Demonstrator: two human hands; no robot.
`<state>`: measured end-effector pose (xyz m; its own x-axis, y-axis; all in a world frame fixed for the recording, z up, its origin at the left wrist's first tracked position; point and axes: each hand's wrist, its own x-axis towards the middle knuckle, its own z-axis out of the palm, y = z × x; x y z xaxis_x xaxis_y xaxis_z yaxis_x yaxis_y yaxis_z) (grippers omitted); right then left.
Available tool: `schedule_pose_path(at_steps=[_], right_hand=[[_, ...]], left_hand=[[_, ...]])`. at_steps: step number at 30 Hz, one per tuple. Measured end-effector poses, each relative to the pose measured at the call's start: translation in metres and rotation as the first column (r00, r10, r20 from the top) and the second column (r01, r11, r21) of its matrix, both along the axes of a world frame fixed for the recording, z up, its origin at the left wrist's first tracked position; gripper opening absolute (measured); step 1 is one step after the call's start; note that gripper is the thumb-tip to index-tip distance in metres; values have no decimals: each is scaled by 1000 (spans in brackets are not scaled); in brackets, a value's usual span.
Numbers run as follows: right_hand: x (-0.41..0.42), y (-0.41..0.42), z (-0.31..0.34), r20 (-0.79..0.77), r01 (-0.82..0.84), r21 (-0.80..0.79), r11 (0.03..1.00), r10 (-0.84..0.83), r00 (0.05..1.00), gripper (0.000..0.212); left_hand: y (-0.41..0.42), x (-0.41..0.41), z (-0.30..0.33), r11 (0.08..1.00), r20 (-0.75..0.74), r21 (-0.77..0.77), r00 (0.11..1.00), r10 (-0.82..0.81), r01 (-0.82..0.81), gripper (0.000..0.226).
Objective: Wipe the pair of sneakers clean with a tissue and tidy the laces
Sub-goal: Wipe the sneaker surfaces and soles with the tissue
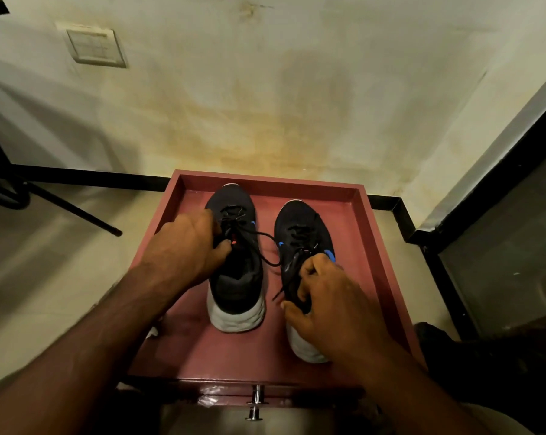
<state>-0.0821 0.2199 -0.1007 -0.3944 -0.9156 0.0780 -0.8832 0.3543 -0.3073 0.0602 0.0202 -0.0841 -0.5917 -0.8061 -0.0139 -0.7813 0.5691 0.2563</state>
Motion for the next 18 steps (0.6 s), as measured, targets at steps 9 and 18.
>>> schedule_pose_path(at_steps=[9,18], right_hand=[[-11,-2,7,232,114,-415,903,-16,973,32],[-18,-7,2,242,116,-561,820,28,970,24]], left_hand=[[-31,37,28,952,628,273,776,-66,-140,30],[-7,24,8,955,746,261,657,-108,-139,30]])
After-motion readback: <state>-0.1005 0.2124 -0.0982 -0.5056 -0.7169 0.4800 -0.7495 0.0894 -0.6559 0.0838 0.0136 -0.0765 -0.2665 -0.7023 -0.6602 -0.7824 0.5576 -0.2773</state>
